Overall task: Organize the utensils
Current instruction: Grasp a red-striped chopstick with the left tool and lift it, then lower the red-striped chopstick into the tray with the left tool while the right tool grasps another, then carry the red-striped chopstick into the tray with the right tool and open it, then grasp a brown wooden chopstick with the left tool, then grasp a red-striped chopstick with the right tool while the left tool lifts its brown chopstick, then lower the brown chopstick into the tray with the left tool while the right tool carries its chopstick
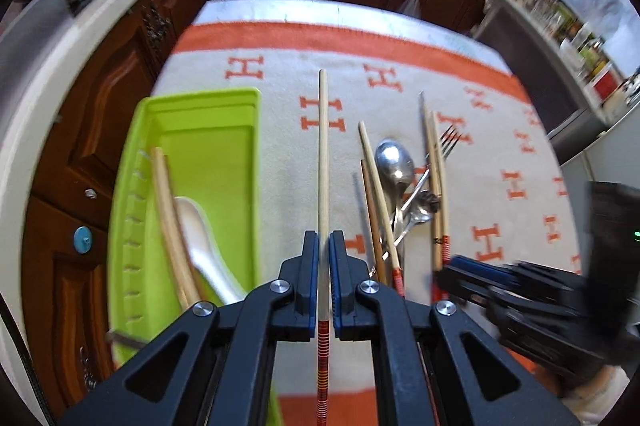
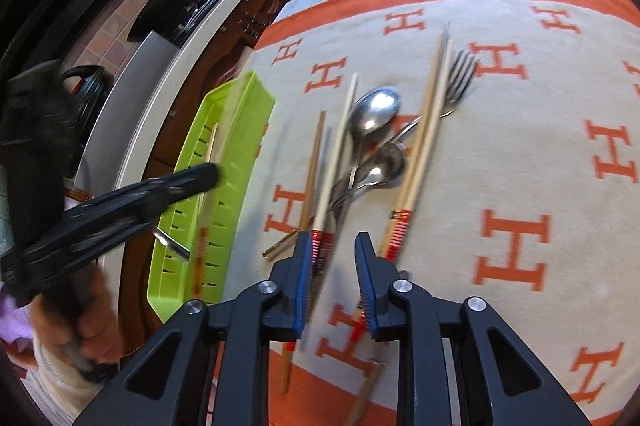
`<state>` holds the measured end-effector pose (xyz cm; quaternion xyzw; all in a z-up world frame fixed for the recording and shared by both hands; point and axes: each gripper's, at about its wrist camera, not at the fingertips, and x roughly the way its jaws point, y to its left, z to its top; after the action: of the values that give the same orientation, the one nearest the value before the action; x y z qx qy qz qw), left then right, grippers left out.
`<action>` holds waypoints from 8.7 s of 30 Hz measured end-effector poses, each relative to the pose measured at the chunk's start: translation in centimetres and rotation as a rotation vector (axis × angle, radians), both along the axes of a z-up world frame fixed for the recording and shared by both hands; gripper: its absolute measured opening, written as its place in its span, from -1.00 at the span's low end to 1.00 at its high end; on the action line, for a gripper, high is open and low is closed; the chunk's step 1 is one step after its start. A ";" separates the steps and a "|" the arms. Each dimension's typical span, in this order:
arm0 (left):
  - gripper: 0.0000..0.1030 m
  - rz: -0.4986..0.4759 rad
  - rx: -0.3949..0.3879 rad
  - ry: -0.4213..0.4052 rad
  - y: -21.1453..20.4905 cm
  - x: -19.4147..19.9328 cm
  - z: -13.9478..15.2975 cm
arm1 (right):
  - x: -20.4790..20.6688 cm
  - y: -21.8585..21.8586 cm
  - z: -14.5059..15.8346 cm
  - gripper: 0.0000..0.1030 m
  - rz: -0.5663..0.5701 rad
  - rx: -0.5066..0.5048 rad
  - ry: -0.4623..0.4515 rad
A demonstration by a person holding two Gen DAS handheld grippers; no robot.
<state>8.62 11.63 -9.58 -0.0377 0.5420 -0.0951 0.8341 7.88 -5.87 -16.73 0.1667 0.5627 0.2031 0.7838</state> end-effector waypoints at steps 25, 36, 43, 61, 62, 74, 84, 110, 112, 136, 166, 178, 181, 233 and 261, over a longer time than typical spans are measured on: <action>-0.93 0.157 0.063 -0.004 9.6 -3.9 -2.1 | 0.0 5.6 -2.7 -0.88 0.023 -0.131 0.048; -0.70 0.172 0.037 -0.033 10.6 -4.9 -1.5 | -0.8 3.8 -0.1 -0.89 -0.051 -0.063 0.019; -0.50 0.189 0.027 -0.068 10.9 -5.8 -0.7 | -1.1 3.4 3.0 -0.89 -0.067 -0.004 0.002; -0.35 0.250 0.002 -0.121 14.2 -8.3 -0.2 | -1.1 7.9 9.9 -0.90 -0.066 -0.010 -0.094; -0.35 0.250 0.001 -0.121 14.2 -8.4 -0.2 | -1.1 7.7 10.1 -0.90 -0.085 -0.015 -0.100; -0.35 0.232 -0.016 -0.126 14.1 -8.7 -0.3 | -2.5 7.3 14.0 -0.90 -0.152 -0.031 -0.221; -0.35 0.206 -0.019 -0.094 13.6 -8.9 -0.8 | 0.2 13.7 11.2 -0.88 -0.047 -0.018 -0.088; -0.88 0.095 -0.047 0.083 10.5 -8.3 -5.3 | -0.2 11.6 6.8 -0.59 -0.011 0.044 -0.007; -0.90 0.099 -0.043 0.074 10.4 -8.1 -5.4 | -0.3 11.1 6.8 -0.59 -0.019 0.050 -0.005; -0.81 0.118 0.028 0.070 7.8 -5.3 -4.1 | -1.0 4.3 5.9 -0.59 -0.088 0.048 -0.007; -0.43 0.074 -0.093 0.149 -0.4 -0.5 -4.7 | -4.1 -7.2 4.3 -0.58 -0.224 -0.035 -0.039; -0.43 0.121 -0.110 0.201 -2.1 2.4 -7.8 | -3.3 -8.7 2.0 -0.58 -0.241 -0.020 0.001; -0.43 0.133 -0.087 0.197 -2.2 2.6 -8.0 | -2.9 -8.9 1.4 -0.58 -0.242 -0.014 0.010; -0.92 0.123 -0.116 -0.159 5.3 -3.4 8.4 | 2.5 -3.6 -2.5 -0.91 -0.215 -0.007 -0.001; -0.91 0.189 0.016 -0.032 9.7 -3.6 1.7 | -2.7 -0.1 5.6 -0.91 -0.126 0.074 -0.098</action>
<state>5.02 21.36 -7.91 -0.0806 0.5234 -0.0121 0.8482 5.18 -5.98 -11.13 0.2205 0.5041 0.1821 0.8149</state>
